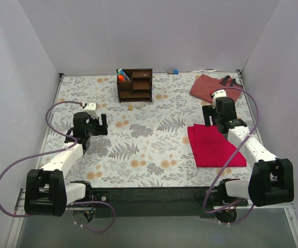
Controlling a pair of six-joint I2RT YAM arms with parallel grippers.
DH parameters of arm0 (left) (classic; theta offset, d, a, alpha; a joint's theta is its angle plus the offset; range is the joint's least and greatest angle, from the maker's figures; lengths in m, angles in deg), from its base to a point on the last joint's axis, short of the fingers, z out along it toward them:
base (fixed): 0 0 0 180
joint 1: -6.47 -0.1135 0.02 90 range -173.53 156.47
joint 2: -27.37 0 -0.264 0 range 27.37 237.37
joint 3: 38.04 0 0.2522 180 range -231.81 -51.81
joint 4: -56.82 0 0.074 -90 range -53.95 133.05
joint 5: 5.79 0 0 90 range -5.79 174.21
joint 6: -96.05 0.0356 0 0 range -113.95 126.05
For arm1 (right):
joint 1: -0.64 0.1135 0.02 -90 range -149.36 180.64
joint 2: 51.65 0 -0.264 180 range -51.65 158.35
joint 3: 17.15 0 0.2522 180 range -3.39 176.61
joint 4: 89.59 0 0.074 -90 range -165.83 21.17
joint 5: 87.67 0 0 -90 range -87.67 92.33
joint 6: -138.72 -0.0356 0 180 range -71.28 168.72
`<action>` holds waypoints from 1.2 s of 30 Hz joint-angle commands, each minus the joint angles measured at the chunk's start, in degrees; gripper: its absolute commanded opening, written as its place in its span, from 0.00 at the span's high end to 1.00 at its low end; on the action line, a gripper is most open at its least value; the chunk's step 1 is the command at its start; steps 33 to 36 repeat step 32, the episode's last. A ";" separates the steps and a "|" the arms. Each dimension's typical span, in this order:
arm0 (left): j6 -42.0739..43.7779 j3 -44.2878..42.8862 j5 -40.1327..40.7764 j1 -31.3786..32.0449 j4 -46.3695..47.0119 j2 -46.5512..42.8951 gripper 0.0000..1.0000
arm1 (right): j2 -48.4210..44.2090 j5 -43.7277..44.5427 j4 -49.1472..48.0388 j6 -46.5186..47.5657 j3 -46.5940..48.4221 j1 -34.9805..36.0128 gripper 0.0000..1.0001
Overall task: Sort the stationery into containers
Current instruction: Reset both arms
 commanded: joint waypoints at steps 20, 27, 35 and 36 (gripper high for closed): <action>3.32 5.89 -3.15 0.03 2.34 -4.62 0.21 | -4.48 -3.05 -2.44 1.88 -5.43 0.35 0.02; 2.80 5.63 -4.99 0.03 3.56 -4.01 0.21 | -6.94 -3.31 -2.62 1.97 -8.16 0.26 0.02; 2.97 5.36 -5.43 0.03 4.00 -3.83 0.21 | -8.00 -2.69 -2.80 1.97 -9.48 0.26 0.02; 2.97 5.36 -5.43 0.03 4.00 -3.83 0.21 | -8.00 -2.69 -2.80 1.97 -9.48 0.26 0.02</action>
